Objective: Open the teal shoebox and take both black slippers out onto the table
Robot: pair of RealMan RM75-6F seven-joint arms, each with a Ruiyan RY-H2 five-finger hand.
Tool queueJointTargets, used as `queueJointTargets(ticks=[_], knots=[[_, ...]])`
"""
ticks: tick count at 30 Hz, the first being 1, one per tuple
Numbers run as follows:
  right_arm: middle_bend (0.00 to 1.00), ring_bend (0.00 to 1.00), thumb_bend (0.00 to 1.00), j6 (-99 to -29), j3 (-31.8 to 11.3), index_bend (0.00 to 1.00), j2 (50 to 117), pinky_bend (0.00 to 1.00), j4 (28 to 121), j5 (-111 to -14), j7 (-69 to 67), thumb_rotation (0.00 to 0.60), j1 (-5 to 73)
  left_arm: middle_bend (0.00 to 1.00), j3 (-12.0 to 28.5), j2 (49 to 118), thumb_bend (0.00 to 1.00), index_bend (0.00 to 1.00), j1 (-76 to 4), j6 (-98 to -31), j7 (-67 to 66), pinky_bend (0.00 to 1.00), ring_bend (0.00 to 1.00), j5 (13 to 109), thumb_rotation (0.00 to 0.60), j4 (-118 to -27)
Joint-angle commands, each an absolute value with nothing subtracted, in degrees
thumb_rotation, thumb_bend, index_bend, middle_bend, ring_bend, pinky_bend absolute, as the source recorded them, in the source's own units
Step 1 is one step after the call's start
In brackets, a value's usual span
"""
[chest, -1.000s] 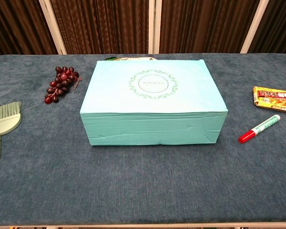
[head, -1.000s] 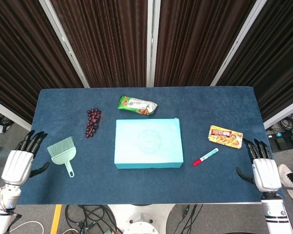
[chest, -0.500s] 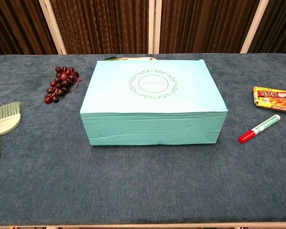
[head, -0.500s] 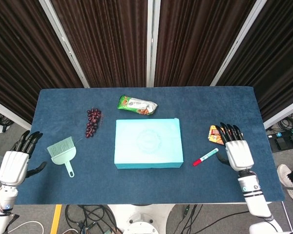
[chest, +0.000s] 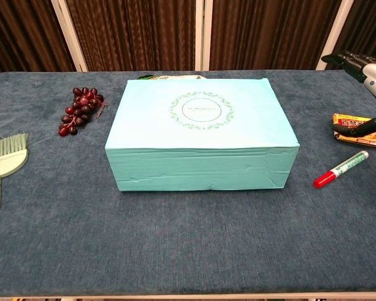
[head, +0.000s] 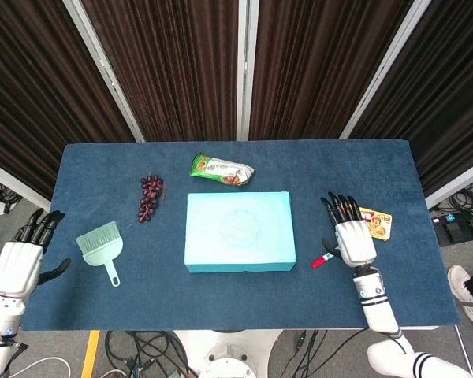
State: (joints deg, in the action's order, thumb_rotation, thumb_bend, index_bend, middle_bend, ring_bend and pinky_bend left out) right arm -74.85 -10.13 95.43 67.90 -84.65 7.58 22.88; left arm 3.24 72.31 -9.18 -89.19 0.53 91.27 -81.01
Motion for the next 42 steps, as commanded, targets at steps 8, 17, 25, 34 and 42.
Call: queueJointTargets(ticks=[8,17,25,34,42], knots=[[0.0,0.0,0.17,-78.0,-9.15,0.0,103.04,0.0,59.52,-87.11,3.44,0.6,24.62,0.12,3.07,72.4,0.19,0.09,-9.19,-88.72,1.2,0.28,0.03,90.91,0.6,-80.12],[0.0,0.0,0.17,-76.26,-9.37,0.0,106.5,0.0,56.53,-86.6,3.14,0.6,26.73,0.12,2.93,72.12,0.19,0.09,-9.06,-88.67,1.52,0.28,0.03,90.8,0.6,-80.07],[0.0,0.0,0.17,-76.38,-8.08,0.0,106.74,0.0,56.53,-87.81,0.86,0.6,27.35,0.12,2.07,72.53,0.19,0.09,-9.55,-86.86,2.73,0.28,0.03,90.97,0.6,-79.44],[0.0,0.0,0.17,-77.6,-5.84,0.0,105.87,0.0,58.92,-89.85,-1.18,0.6,26.94,0.12,2.14,72.25,0.19,0.09,-9.54,-87.47,2.42,0.28,0.03,91.33,0.6,-79.83],[0.0,0.0,0.17,-77.35,-4.0,0.0,104.69,0.0,62.1,-91.08,-1.66,0.6,26.64,0.12,2.12,72.33,0.19,0.09,-9.57,-87.33,2.33,0.28,0.03,91.2,0.6,-80.01]])
